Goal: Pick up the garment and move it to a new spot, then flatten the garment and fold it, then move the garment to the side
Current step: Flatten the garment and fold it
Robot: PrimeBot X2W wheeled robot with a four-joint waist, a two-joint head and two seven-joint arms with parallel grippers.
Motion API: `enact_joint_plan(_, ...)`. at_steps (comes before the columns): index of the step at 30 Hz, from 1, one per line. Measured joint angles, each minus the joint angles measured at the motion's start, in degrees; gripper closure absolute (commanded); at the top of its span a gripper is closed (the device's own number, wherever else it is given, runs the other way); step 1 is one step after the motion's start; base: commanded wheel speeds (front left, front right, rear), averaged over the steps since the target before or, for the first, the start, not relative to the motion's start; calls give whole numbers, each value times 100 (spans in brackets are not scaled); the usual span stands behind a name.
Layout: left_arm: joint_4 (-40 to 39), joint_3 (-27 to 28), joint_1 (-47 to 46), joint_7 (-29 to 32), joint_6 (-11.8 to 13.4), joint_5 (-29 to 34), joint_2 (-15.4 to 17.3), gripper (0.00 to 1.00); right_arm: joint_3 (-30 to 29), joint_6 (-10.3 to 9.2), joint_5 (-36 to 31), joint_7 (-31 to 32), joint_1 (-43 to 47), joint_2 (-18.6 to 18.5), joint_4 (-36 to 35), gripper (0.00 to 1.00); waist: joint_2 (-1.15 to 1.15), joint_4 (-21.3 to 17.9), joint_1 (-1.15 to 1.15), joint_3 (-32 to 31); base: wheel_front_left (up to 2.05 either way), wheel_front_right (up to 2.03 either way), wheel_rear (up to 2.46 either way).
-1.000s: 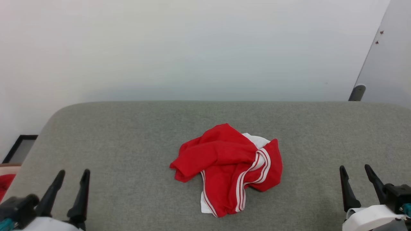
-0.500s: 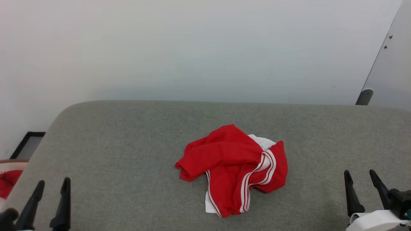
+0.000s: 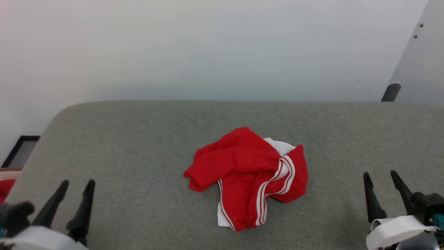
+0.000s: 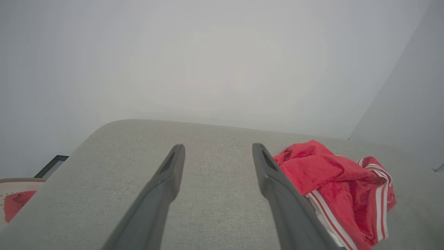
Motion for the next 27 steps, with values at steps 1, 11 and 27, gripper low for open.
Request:
enact_joint_plan(1,-46,-30,-68,152,-38,-83,35,0,23,0,0,0,-25,3,1,0,0,-22,0,24,0,0,0)
enact_joint_plan(11,-303,-516,-968,2120,-87,-954,263,0,211,-1,27,-77,-398,-45,111,0,0,-311,0,287,0,0,0)
enact_joint_plan(27,-105,-1479,-2079,4622,458,-1627,240,0,308,-1,85,-240,-760,-44,283,0,0,-786,0,719,0,0,0)
